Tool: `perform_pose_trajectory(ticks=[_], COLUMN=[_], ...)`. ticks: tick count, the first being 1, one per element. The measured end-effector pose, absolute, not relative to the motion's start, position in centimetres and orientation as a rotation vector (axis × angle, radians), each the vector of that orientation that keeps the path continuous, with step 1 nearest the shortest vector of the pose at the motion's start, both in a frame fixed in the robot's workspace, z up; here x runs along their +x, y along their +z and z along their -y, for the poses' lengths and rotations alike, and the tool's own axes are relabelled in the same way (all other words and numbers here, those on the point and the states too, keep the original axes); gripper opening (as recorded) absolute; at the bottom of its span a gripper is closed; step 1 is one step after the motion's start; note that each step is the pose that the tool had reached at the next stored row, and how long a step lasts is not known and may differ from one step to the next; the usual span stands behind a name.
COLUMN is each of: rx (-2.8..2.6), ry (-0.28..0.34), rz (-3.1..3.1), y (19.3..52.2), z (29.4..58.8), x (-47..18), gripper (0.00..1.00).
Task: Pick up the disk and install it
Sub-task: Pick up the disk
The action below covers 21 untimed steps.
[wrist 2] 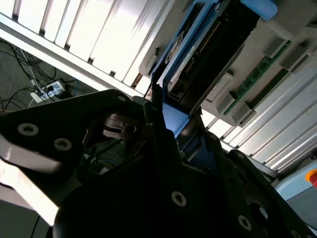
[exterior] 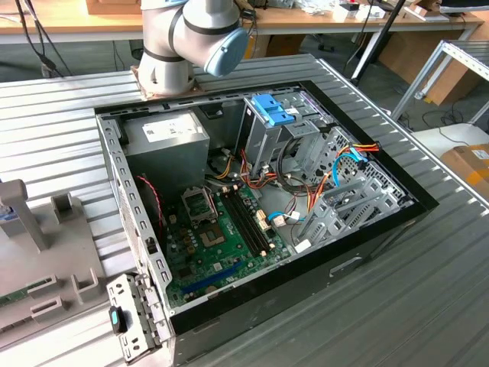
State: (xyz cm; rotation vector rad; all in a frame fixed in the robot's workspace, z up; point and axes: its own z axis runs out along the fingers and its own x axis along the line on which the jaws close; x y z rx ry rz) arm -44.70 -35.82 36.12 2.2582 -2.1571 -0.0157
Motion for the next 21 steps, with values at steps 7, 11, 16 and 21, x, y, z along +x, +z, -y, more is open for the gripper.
perform_pose_trajectory(ticks=[7,11,16,21], rx=[2.258,2.258,2.258,2.258], ry=[-0.016,-0.016,-0.016,-0.016], rz=[2.157,2.157,2.157,2.157], y=[40.8,42.7,44.3,45.6], z=[35.8,35.8,35.8,35.8], x=[-44.7,-44.7,-44.7,-44.7], gripper=[0.37,0.37,0.37,0.37])
